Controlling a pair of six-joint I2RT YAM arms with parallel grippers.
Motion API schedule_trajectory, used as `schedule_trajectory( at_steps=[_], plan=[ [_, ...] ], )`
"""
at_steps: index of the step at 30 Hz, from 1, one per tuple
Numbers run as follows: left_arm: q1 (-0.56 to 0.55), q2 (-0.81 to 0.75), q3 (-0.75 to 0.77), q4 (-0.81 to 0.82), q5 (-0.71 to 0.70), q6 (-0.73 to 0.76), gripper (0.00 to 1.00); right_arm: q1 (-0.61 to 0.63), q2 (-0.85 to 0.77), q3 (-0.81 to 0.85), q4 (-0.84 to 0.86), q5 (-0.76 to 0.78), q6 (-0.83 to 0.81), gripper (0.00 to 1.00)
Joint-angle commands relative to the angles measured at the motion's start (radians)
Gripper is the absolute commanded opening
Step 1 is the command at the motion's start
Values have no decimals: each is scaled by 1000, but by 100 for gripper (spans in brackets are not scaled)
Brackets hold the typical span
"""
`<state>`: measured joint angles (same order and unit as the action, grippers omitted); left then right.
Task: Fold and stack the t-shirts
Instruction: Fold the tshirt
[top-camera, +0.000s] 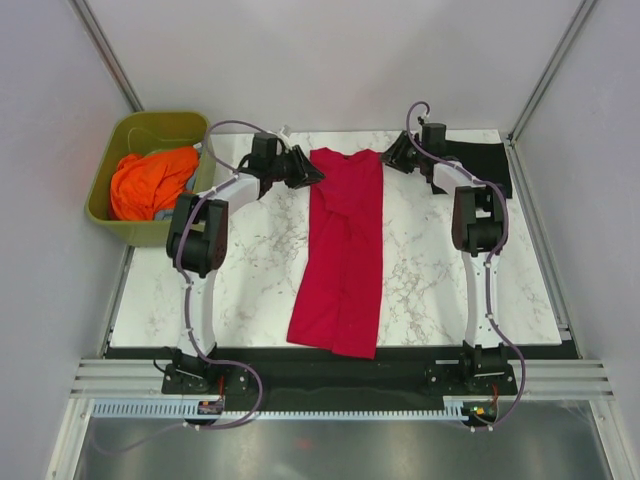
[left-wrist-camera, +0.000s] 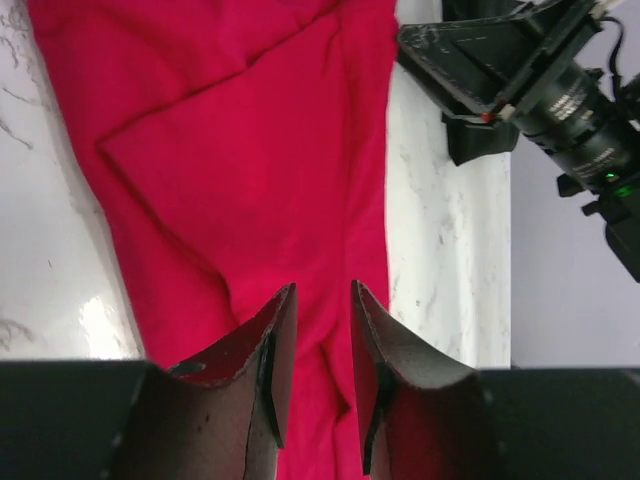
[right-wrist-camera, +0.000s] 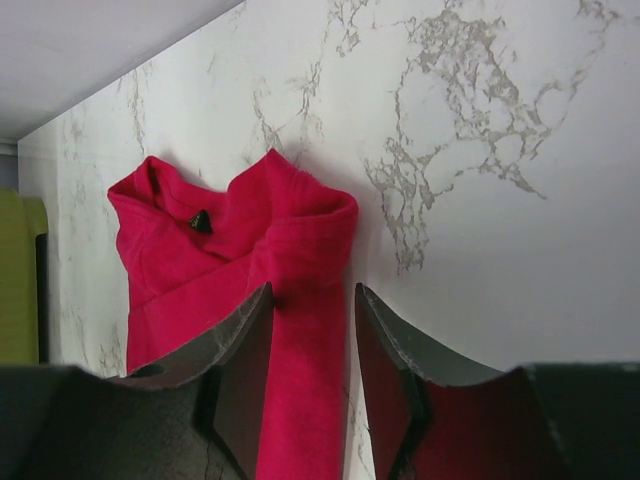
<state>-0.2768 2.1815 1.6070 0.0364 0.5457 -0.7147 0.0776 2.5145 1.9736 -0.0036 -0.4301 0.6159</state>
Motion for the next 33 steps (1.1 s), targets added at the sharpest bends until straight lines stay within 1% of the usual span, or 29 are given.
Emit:
schedule_trajectory(
  at_steps=[1, 6, 7, 8, 9, 11, 12, 13, 15, 18, 20, 21, 23, 24, 25, 26, 27, 28, 29, 30, 31, 32, 33],
  plan=[
    [-1, 108, 91, 72, 66, -17, 35, 7, 56, 70, 42, -22, 16, 46],
    [-1, 221, 209, 62, 63, -5, 34, 7, 101, 128, 36, -13, 24, 44],
    [1, 236, 226, 45, 42, -3, 34, 8, 113, 136, 36, -10, 24, 37],
    [1, 265, 241, 18, 33, 1, 33, 7, 122, 145, 36, -7, 25, 27],
    [1, 276, 263, 8, 20, 4, 33, 8, 130, 169, 37, -1, 27, 11],
    [1, 302, 277, -9, -30, 12, 33, 7, 168, 206, 43, 1, 34, 2],
    [1, 311, 292, -12, -45, 15, 33, 7, 187, 259, 47, -2, 39, 0],
    [1, 322, 303, -15, -76, 17, 33, 10, 222, 290, 47, -7, 44, 0],
    [2, 360, 344, -15, -90, 15, 33, 8, 260, 373, 50, -9, 59, 0],
    [5, 402, 411, -16, -86, 6, 33, 8, 326, 460, 62, 1, 74, 0],
    [7, 399, 427, -18, -70, 6, 33, 8, 348, 473, 68, 10, 73, 1],
    [7, 374, 426, -23, -67, 9, 34, 7, 348, 467, 70, 14, 70, 8],
    [8, 338, 418, -30, -52, 27, 35, 5, 325, 450, 57, 20, 45, 15],
    [10, 308, 406, -83, -49, 35, 36, -1, 310, 421, 47, 27, 39, 20],
    [11, 250, 395, -107, -44, 44, 36, -4, 259, 398, 28, 33, 35, 24],
    [13, 213, 384, -130, -46, 61, 38, -10, 230, 336, 21, 53, 31, 28],
    [17, 178, 363, -153, -47, 70, 40, -16, 198, 303, 11, 68, 34, 35],
    [22, 109, 351, -212, -52, 95, 42, -27, 131, 272, -33, 80, 38, 37],
    [25, 81, 343, -251, -62, 109, 43, -32, 98, 245, -59, 91, 38, 39],
    [31, 54, 329, -297, -72, 124, 44, -36, 66, 193, -84, 99, 39, 40],
    [34, 22, 318, -379, -101, 138, 44, -42, -4, 161, -129, 100, 39, 40],
    [37, -32, 301, -420, -110, 161, 44, -42, -41, 89, -148, 99, 42, 40],
    [37, -70, 244, -446, -118, 172, 44, -42, -81, 52, -182, 91, 39, 41]
  ],
)
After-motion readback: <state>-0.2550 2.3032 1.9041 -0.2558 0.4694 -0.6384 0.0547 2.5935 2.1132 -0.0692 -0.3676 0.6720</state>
